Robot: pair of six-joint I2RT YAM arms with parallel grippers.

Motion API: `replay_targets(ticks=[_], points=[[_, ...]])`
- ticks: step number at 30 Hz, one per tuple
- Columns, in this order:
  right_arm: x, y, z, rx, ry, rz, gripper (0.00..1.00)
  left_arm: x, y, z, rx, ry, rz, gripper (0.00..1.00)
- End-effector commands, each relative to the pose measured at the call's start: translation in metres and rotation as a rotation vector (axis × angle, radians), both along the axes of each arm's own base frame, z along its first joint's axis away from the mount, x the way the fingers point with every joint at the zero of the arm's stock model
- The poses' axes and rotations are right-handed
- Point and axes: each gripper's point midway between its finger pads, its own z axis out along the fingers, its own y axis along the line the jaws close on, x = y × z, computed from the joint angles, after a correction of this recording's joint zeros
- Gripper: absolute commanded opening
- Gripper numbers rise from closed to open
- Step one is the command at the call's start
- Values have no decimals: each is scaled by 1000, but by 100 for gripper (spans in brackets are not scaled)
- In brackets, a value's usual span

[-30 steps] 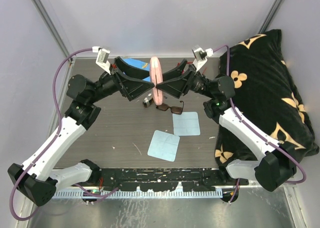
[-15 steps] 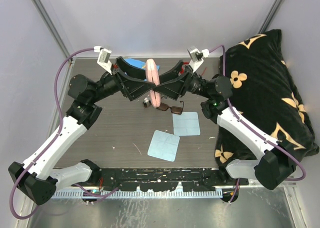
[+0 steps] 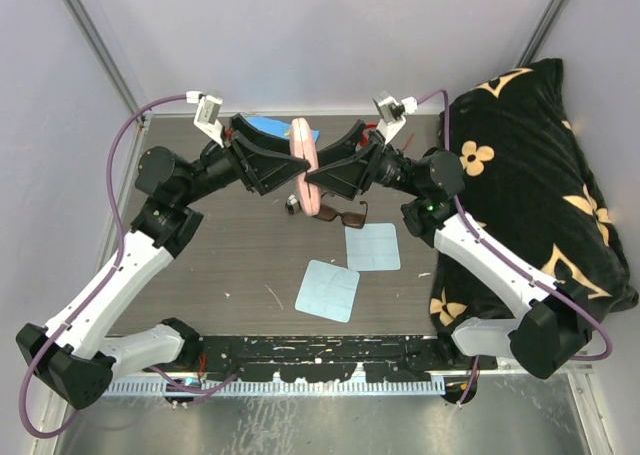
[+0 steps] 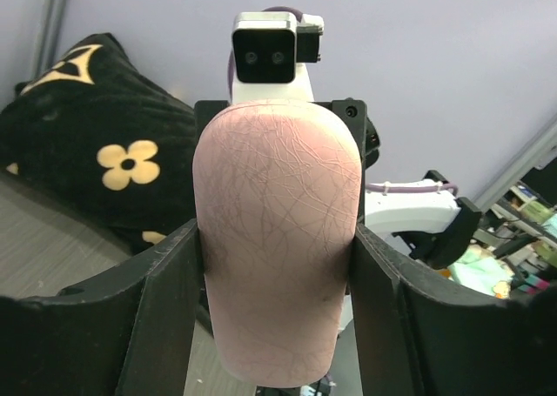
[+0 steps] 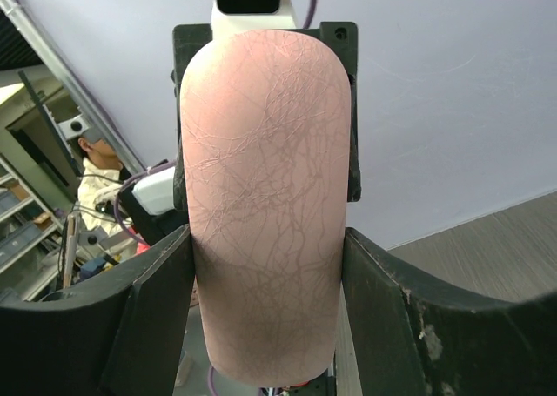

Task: Organize the sunglasses
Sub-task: Open the sunglasses case.

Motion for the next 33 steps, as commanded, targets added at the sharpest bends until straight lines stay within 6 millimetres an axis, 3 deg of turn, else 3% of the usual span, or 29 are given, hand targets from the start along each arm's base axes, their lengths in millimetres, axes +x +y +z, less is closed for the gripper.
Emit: replay_targets(ticks=[1,6,10,16,19,22,25,29,33], points=[[19,-5,18,-12,-34,-152,1,-7,12,24,8,-72,71,31],[60,-17,-11,-167,70,-408,0,17,27,11,105,-37,254,25],[76,-25,-21,-211,122,-510,1,29,33,3,163,-8,329,24],[89,-32,-29,-275,160,-599,1,40,43,-5,212,30,412,39],[88,-35,-29,-280,156,-610,1,42,49,-10,241,34,448,54],[75,-29,-22,-252,121,-540,1,41,53,-13,252,37,461,78],[64,-23,-17,-216,97,-463,1,37,56,-14,258,40,464,90],[64,-24,-22,-219,103,-469,1,33,67,-17,284,47,506,98],[78,-31,-48,-341,93,-554,1,27,88,-34,367,102,582,98]])
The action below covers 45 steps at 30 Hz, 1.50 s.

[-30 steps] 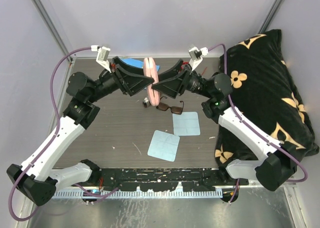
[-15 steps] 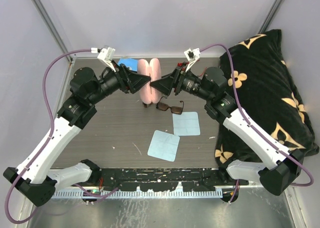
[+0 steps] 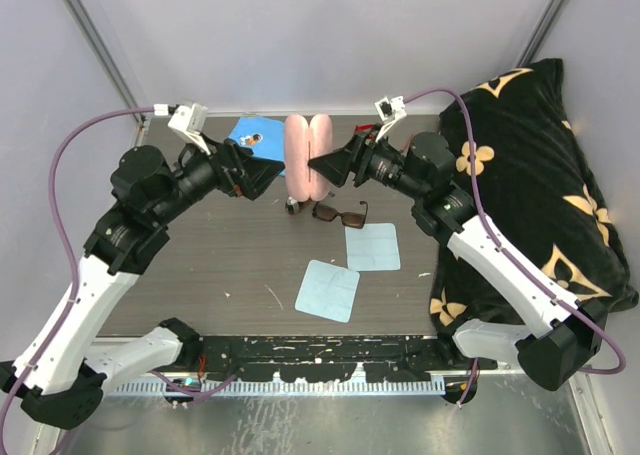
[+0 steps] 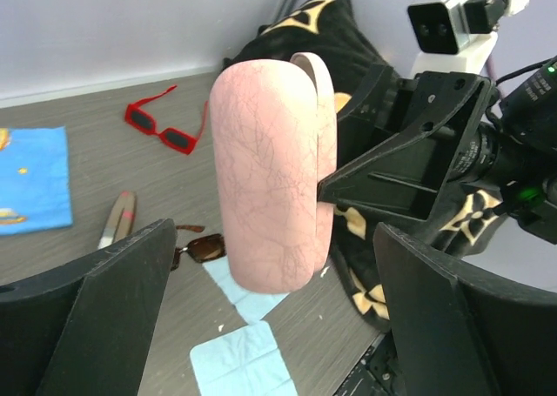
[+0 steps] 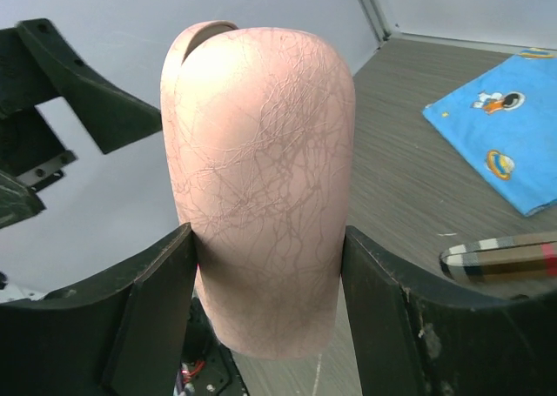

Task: Organize the sunglasses
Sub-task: Open the sunglasses case, then place the sunglasses case at the center of the board.

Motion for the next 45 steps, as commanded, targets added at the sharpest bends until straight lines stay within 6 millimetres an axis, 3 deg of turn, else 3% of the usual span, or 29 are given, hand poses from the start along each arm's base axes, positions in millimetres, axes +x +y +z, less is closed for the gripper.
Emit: replay_targets(ticks=[1,6,11,14,19,24,32,45], points=[[6,-12,4,-86,-91,-74,1,-9,35,1,77,14,128,98],[12,-4,-32,-329,-137,-125,1,-12,95,-31,193,136,406,98],[3,32,-78,-648,-304,-151,2,-24,154,-57,287,234,669,98],[-6,54,-102,-825,-435,-143,2,-34,172,-66,318,254,731,98],[-21,97,-134,-940,-547,-21,4,-45,191,-71,340,265,799,98],[-27,120,-165,-1126,-662,7,11,-52,203,-73,359,269,838,98],[-17,134,-215,-1411,-749,-67,17,-59,211,-70,344,262,867,98],[-5,137,-248,-1550,-730,-150,36,-56,204,-75,338,280,841,98]])
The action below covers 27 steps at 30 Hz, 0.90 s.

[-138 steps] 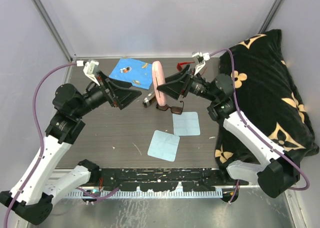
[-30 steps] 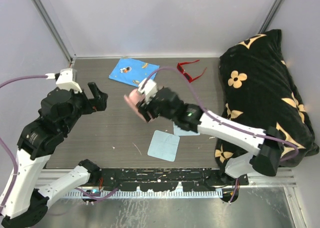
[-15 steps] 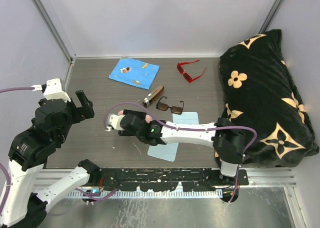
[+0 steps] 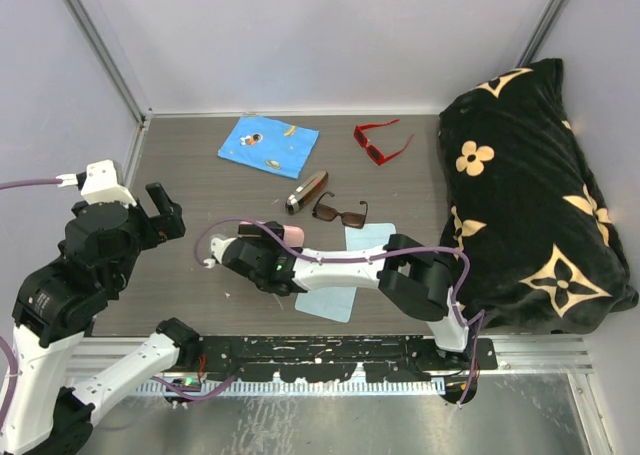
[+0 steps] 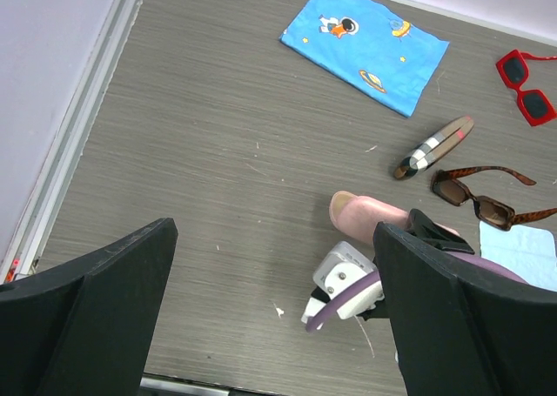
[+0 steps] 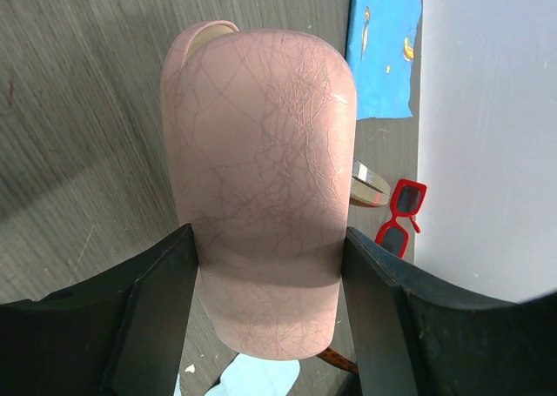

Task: Organize the sunglasses
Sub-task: Place the sunglasses case at the center of the board.

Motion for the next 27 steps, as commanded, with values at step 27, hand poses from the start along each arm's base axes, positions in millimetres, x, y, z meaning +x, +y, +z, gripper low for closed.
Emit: replay_targets(ticks=[27], points=[[-7,9,-10,44,47,-57,71,2,-4,-3,-36,-1,7,98]])
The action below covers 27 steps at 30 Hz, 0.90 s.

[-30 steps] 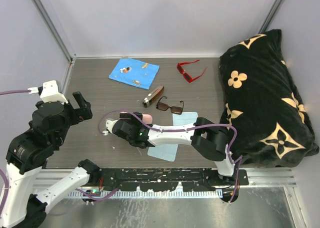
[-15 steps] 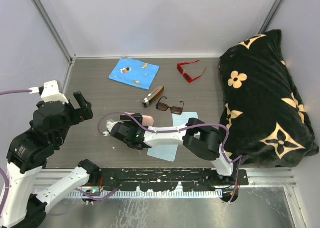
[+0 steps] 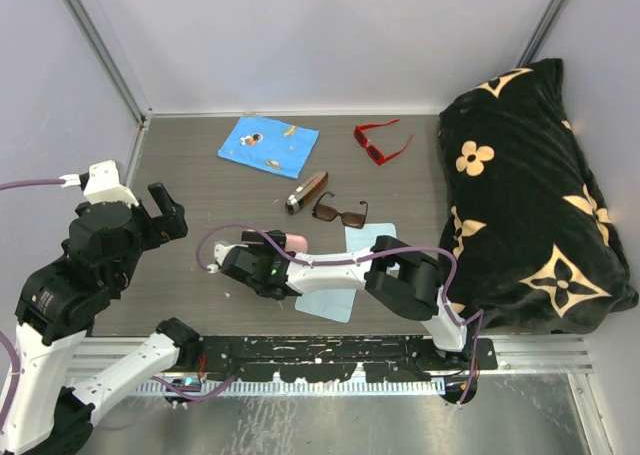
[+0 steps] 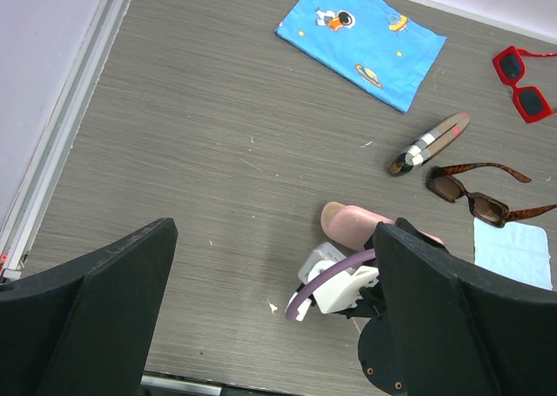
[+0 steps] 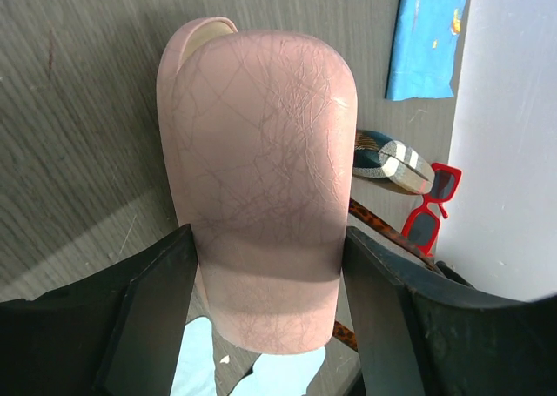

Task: Organize the sunglasses
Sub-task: Place the sunglasses case at the center of the board.

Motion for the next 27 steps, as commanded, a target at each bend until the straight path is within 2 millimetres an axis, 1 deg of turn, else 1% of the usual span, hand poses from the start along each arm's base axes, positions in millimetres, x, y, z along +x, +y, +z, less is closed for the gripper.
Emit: replay_targets(ticks=[1,6,10,12,14,18,20,24,27], points=[[-4,15,23,96,23,4,72,1,0,2,-17,-14,7,98],[-17,22,30,152,107,55,80,1,0,3,-18,-13,7,98],[-39,33,38,223,243,129,84,2,-2,1,-21,-8,3,98],[-52,38,45,269,315,174,85,2,-3,0,-21,-2,1,98],[-61,41,54,311,361,202,86,2,-4,-1,-24,-1,-1,98],[-70,41,73,408,450,231,87,3,-6,-3,-30,5,-9,98],[-65,38,82,455,476,213,87,4,-8,-4,-32,9,-14,98],[-41,21,93,543,544,135,83,4,-12,-9,-36,24,-30,98],[-19,5,88,583,607,51,77,5,-17,-13,-46,36,-49,98]])
